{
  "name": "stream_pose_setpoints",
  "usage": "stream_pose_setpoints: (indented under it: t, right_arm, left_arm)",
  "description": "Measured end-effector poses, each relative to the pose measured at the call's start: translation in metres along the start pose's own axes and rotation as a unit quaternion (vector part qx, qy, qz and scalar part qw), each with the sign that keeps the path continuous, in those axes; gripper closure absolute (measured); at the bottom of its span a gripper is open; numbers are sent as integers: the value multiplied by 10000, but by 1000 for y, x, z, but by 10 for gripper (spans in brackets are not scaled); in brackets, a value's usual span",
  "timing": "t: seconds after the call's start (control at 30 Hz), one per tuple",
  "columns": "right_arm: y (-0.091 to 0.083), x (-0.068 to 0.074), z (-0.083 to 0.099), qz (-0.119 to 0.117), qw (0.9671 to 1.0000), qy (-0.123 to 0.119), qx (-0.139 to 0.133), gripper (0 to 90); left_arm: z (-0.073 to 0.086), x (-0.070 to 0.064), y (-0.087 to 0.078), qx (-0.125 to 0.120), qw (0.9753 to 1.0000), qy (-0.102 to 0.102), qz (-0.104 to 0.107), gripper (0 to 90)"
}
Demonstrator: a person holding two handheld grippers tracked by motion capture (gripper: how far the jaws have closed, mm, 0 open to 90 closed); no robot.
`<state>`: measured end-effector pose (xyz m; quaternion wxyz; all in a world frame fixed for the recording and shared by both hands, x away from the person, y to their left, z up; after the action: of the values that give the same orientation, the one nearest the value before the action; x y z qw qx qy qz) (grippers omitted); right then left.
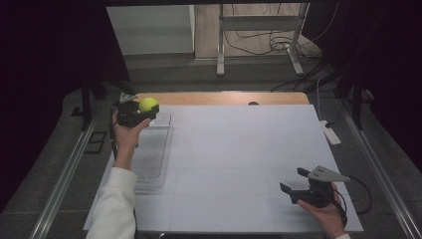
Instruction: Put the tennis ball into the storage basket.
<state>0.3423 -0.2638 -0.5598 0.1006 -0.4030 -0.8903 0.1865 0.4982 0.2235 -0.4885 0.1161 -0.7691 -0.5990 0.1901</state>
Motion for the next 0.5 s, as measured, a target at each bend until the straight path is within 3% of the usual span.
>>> stream_pose_setpoints:
  t: [0.5]
  right_arm:
    - [0, 0, 0, -3, 10000, 3, 3, 108]
  left_arm:
    - [11, 17, 6, 244, 9993, -135, -244, 276]
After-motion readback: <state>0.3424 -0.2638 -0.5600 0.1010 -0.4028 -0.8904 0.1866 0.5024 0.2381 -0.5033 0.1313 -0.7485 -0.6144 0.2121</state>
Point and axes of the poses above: each handheld gripper's, and its own axes: y roughly forward along the jaws, z roughly out of its underside, x roughly to its left, the point moved 10 cm from there along y, roughly forward along the jaws, and after that the axes turned 7 degrees about -x, right-handed, at the moved point
